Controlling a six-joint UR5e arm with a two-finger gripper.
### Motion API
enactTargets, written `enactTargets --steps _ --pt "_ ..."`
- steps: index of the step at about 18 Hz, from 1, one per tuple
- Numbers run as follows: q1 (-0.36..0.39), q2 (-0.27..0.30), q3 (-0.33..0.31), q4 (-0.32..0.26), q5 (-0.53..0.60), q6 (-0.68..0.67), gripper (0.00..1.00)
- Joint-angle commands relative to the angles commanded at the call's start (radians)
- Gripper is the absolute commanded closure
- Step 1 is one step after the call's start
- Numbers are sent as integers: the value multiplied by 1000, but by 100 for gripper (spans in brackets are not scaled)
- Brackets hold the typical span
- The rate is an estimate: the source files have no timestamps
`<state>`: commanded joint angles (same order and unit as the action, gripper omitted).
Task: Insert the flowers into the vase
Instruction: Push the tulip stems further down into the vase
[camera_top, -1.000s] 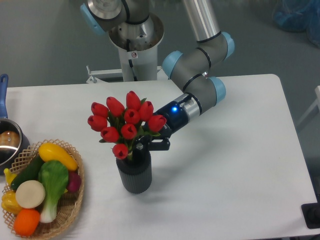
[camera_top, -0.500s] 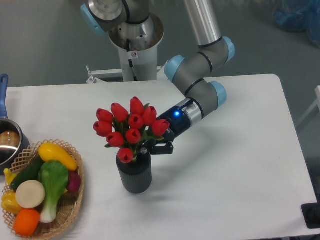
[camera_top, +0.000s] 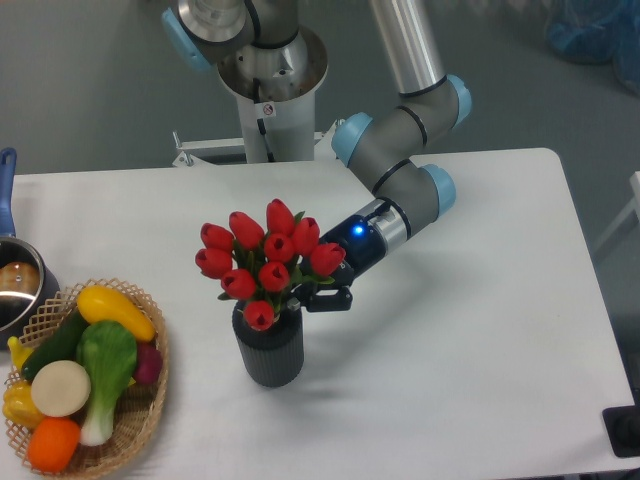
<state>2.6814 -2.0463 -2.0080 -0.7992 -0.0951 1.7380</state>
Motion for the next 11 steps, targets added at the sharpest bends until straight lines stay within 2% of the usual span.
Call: enactTargets --steps 11 --pt "0 0 -18 0 2 35 81"
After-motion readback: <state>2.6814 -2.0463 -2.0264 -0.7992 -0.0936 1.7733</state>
